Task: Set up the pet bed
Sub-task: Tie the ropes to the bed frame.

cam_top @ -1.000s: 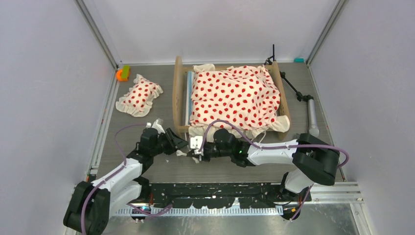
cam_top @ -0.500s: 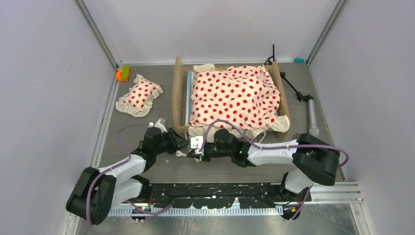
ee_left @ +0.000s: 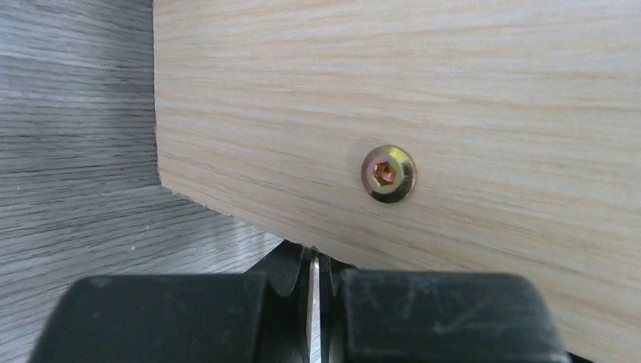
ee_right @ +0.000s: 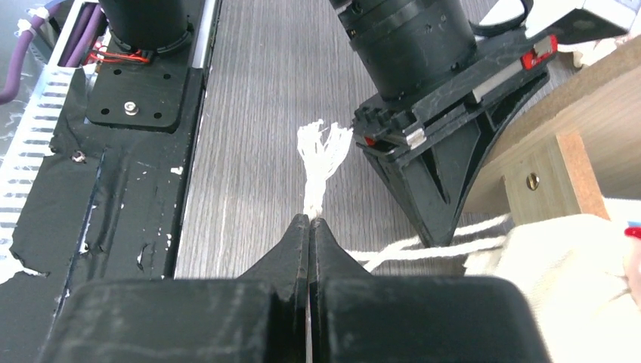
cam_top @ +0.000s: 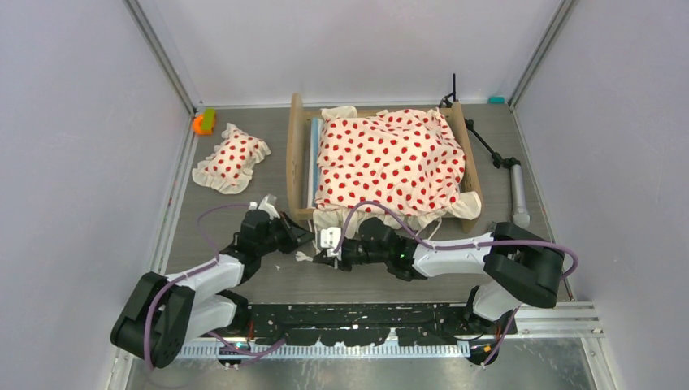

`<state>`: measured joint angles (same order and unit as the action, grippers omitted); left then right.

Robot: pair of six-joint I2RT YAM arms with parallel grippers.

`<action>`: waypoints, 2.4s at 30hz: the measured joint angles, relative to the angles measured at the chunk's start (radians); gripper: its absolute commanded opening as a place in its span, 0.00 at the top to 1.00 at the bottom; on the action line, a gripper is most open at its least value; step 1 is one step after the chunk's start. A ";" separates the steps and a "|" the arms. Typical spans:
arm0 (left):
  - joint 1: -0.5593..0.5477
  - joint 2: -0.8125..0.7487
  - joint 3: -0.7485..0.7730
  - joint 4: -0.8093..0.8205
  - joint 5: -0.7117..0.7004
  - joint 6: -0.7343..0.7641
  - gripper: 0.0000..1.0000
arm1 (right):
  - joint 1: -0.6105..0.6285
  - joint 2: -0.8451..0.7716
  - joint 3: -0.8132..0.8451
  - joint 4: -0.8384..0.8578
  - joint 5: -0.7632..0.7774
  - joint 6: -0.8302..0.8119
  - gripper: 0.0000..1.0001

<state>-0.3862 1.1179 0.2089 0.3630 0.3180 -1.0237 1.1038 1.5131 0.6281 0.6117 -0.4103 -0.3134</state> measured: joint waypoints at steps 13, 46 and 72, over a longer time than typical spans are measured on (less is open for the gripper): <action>0.000 -0.195 0.003 -0.082 -0.025 0.013 1.00 | 0.000 0.000 -0.036 0.081 0.191 0.174 1.00; 0.000 -0.257 0.022 -0.212 -0.049 0.064 1.00 | 0.000 0.134 0.204 -0.249 0.523 0.479 1.00; 0.000 -0.311 0.022 -0.265 -0.057 0.071 1.00 | 0.000 0.295 0.280 -0.202 0.540 0.501 1.00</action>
<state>-0.3862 0.8074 0.2310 0.0982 0.2611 -0.9527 1.1042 1.8084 0.9077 0.4095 0.1295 0.1875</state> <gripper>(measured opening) 0.016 0.017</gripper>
